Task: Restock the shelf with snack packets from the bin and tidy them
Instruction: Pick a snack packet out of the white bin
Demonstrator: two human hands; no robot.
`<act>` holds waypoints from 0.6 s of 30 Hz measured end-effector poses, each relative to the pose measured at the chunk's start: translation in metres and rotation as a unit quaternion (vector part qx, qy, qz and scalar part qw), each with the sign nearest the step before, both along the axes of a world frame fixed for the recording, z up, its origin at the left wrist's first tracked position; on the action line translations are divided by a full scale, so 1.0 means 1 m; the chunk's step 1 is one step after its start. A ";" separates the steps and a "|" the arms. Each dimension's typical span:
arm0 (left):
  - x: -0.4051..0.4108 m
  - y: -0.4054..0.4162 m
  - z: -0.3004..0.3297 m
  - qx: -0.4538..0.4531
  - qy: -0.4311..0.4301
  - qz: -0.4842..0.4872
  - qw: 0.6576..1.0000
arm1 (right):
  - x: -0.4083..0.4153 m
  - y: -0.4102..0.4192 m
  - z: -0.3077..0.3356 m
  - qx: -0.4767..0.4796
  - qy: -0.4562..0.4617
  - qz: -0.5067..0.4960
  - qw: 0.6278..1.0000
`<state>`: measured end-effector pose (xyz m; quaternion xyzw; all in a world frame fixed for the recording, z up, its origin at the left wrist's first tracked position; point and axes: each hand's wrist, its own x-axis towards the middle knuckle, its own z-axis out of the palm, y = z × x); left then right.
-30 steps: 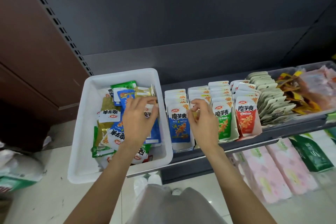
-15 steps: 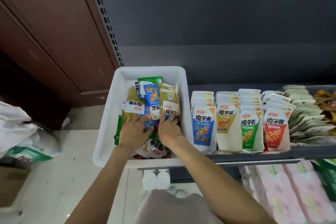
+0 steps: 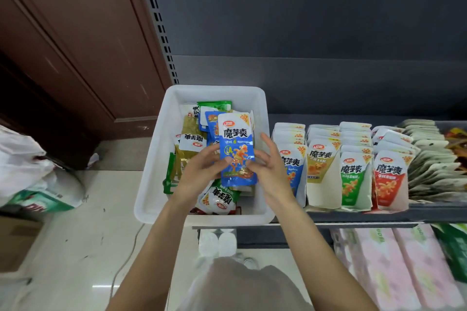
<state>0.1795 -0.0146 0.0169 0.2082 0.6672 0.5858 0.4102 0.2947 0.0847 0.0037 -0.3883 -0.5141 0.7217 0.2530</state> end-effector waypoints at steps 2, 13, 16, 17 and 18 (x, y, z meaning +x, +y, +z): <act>0.006 0.001 0.004 0.017 0.049 -0.004 0.999 | 0.008 -0.001 0.004 -0.041 0.023 -0.005 0.999; 0.047 0.039 0.014 0.104 0.297 -0.142 0.938 | 0.094 0.041 0.056 0.291 -0.037 -0.062 0.954; 0.058 0.061 0.003 0.106 0.367 -0.150 0.912 | 0.110 0.049 0.048 0.312 -0.056 -0.092 0.944; 0.058 0.065 -0.002 0.098 0.398 -0.157 0.898 | 0.112 0.052 0.041 0.322 -0.078 -0.092 0.939; 0.058 0.069 -0.008 0.084 0.426 -0.161 0.886 | 0.112 0.055 0.034 0.334 -0.099 -0.088 0.933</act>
